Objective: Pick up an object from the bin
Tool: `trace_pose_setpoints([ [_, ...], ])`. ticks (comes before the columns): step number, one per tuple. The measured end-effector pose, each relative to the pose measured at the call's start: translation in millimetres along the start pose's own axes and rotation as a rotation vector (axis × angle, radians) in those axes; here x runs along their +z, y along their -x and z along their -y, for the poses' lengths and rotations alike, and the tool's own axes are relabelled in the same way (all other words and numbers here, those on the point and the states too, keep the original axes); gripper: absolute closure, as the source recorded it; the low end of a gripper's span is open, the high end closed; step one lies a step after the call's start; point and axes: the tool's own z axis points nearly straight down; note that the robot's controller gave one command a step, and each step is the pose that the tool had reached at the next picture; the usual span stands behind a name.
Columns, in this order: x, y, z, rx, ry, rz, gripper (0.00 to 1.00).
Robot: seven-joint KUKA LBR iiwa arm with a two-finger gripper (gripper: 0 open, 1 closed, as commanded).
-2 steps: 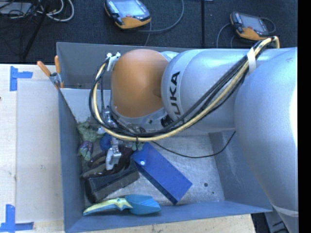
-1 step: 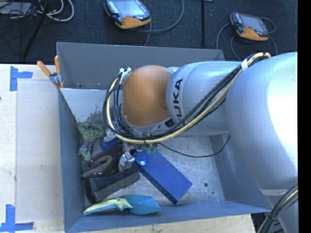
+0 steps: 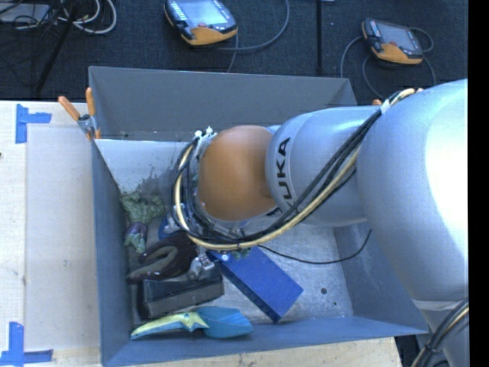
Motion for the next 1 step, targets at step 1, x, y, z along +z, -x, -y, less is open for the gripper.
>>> trace_pose_setpoints([
  [1,0.0,3.6,0.8,-0.029,0.000,-0.005,0.00],
])
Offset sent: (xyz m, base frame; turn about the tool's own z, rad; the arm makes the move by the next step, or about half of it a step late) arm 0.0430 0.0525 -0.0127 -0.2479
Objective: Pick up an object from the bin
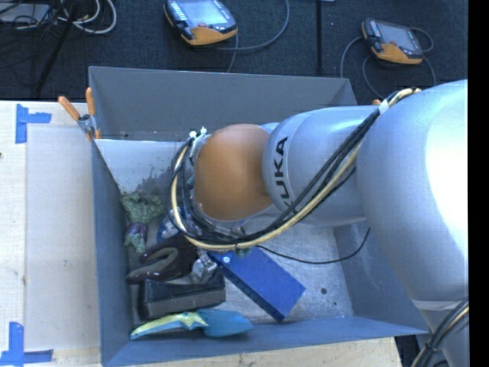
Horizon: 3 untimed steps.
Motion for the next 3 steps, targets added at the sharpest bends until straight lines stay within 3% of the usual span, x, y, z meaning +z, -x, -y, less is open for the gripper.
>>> trace_pose_setpoints([
  [1,-0.1,67.8,-19.3,-0.210,0.001,-0.011,1.00],
  [3,-1.2,68.0,-18.8,-0.209,0.003,-0.013,1.00],
])
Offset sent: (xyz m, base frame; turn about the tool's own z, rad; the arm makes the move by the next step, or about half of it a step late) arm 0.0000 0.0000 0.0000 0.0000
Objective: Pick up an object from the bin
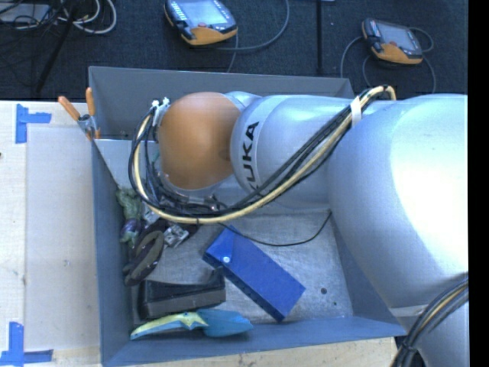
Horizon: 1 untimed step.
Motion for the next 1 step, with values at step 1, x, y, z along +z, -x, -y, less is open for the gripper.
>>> trace_pose_setpoints([
  [1,-4.6,-1.0,-0.5,0.001,0.004,-0.006,1.00],
])
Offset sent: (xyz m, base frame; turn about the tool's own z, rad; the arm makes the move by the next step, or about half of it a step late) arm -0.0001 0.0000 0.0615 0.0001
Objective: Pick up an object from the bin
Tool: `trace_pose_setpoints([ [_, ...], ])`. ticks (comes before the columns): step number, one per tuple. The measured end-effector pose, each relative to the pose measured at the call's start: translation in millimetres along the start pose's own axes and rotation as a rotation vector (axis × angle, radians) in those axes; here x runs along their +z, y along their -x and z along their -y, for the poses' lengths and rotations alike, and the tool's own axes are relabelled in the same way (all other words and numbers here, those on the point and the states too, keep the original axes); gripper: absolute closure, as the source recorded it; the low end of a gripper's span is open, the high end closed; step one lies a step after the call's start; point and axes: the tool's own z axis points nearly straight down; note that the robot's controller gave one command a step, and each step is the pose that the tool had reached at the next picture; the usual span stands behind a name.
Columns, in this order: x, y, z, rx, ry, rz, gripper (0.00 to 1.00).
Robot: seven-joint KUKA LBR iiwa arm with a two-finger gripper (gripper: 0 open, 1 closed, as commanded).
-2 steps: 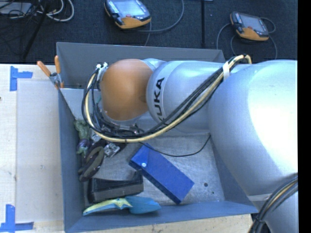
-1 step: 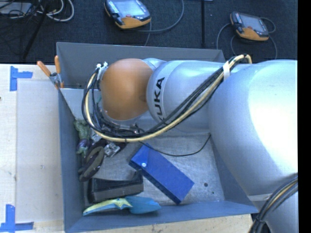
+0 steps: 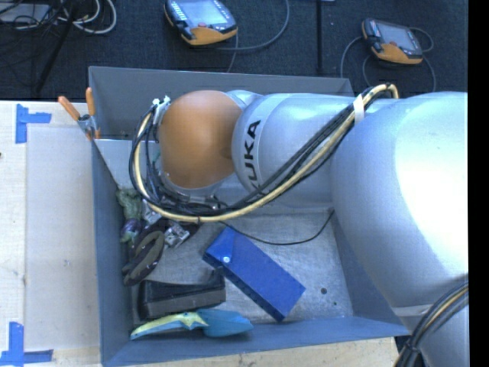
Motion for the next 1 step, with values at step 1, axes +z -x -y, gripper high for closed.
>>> trace_pose_setpoints([
  [1,-13.1,-2.0,-2.0,0.000,0.007,-0.013,1.00],
])
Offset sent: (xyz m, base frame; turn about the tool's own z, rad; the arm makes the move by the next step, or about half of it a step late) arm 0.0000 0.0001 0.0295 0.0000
